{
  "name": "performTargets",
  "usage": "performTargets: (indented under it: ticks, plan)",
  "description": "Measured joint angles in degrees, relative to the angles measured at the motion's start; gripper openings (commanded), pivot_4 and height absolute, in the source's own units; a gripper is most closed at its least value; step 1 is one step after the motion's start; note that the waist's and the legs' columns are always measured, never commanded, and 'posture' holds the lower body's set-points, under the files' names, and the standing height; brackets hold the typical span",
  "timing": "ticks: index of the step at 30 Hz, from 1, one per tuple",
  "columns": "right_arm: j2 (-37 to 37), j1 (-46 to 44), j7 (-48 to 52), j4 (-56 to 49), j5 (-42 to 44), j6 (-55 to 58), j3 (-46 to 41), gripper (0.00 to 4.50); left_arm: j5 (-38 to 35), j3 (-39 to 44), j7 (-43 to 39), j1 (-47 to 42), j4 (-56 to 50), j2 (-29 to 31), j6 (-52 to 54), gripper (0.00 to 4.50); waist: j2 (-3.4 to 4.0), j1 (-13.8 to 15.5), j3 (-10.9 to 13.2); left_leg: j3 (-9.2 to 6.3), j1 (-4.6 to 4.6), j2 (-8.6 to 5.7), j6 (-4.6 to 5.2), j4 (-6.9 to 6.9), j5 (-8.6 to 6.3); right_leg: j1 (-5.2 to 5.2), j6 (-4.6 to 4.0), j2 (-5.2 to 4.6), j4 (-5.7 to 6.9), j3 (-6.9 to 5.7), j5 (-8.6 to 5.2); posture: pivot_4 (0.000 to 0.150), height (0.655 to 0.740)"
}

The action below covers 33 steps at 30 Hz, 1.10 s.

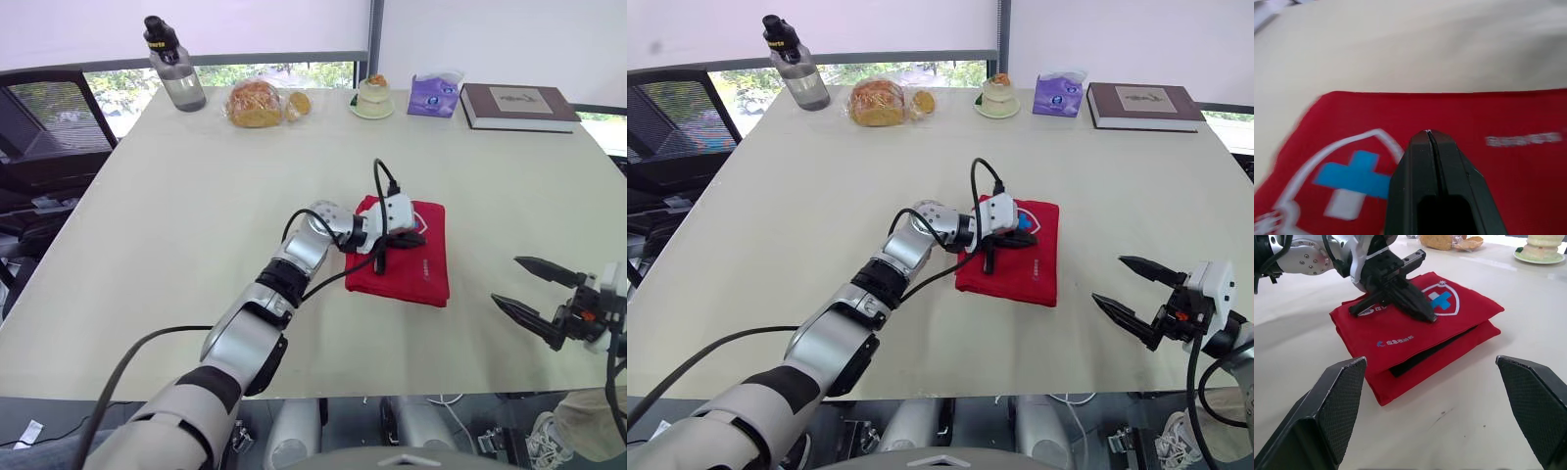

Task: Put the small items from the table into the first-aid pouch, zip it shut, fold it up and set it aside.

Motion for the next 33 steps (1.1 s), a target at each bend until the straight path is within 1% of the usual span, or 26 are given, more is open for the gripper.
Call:
performTargets:
  ticks: [4,5,10,19,24,27,29,30,31,33]
  plan:
    - [0.03,0.65,-0.04,0.00,-0.37,-0.80,0.00,4.50,0.48,-1.00,-4.05,-0.27,-0.60,-0.23,1.25,0.02,0.04,0.01,-0.03,-0.24,-0.02,-0.13,0.01,0.00,0.01,0.09,0.00,0.01,0.00,0.00,-0.03,0.150,0.7400]
    - [0.05,0.71,-0.05,0.00,-0.45,-0.90,0.00,4.50,0.53,-1.59,-5.44,-0.44,-1.13,-0.35,3.19,0.02,0.05,0.00,-0.03,-0.29,-0.01,-0.15,0.02,0.00,0.01,0.11,-0.02,0.01,0.00,0.00,-0.05,0.150,0.7400]
    - [0.10,0.60,-0.11,0.01,-0.63,-1.27,0.02,4.50,1.50,-2.90,-8.12,-1.02,-1.90,-1.10,7.45,0.02,0.05,-0.09,-0.03,-0.33,-0.02,-0.17,0.02,0.00,0.01,0.13,0.00,0.01,0.00,-0.01,-0.06,0.150,0.7400]
    - [0.17,0.95,-0.07,0.38,-1.00,-2.04,0.02,4.50,3.78,-6.35,-8.33,0.53,-4.62,-2.85,10.40,0.02,0.06,-0.16,-0.04,-0.38,-0.01,-0.18,0.02,0.01,0.01,0.16,-0.01,0.01,0.00,-0.02,-0.09,0.150,0.7400]
    - [0.16,1.34,-0.07,0.38,-1.01,-2.04,0.02,4.50,3.79,-8.97,-11.10,2.42,-6.93,-3.04,11.77,0.02,0.06,-0.63,-0.04,-0.40,-0.02,-0.18,0.02,0.00,0.01,0.15,-0.02,0.02,0.00,-0.02,-0.10,0.150,0.7400]
    - [0.16,1.73,-0.05,0.38,-1.02,-2.04,0.01,4.50,2.43,-8.08,-11.24,2.20,-6.04,-4.17,12.01,0.02,0.07,-0.72,-0.02,-0.41,-0.05,-0.18,0.02,0.00,0.01,0.10,-0.02,0.03,0.00,-0.02,-0.10,0.150,0.7400]
    - [0.16,1.88,-0.02,0.38,-1.06,-2.04,0.00,4.50,0.64,-5.62,-10.29,0.78,-3.67,-5.44,12.25,0.02,0.06,-0.70,0.01,-0.41,-0.18,-0.18,0.03,0.00,0.02,-0.02,0.00,0.03,0.01,-0.03,-0.09,0.150,0.7400]
    - [0.16,2.07,0.02,0.38,-1.08,-2.06,-0.03,4.50,-0.76,-2.70,-8.26,-2.41,-0.29,-6.71,12.24,0.02,0.04,-0.65,0.06,-0.43,-0.23,-0.19,0.03,0.03,0.02,-0.04,0.07,0.03,0.01,-0.05,-0.05,0.150,0.7400]
    - [0.16,2.07,0.05,0.37,-1.09,-2.06,-0.03,4.50,-0.98,-1.66,-7.59,-3.54,0.26,-6.85,12.15,0.02,0.04,-0.65,0.06,-0.44,-0.23,-0.20,0.03,0.03,0.02,-0.04,0.08,0.03,0.00,-0.05,-0.05,0.150,0.7400]
    - [0.16,2.45,0.08,0.39,-1.13,-2.11,-0.06,4.50,-1.31,2.01,-4.08,-9.83,6.04,-6.82,9.63,0.02,0.05,-0.67,0.05,-0.45,-0.22,-0.22,0.03,0.00,0.02,-0.03,0.18,0.03,-0.03,-0.05,-0.04,0.150,0.7400]
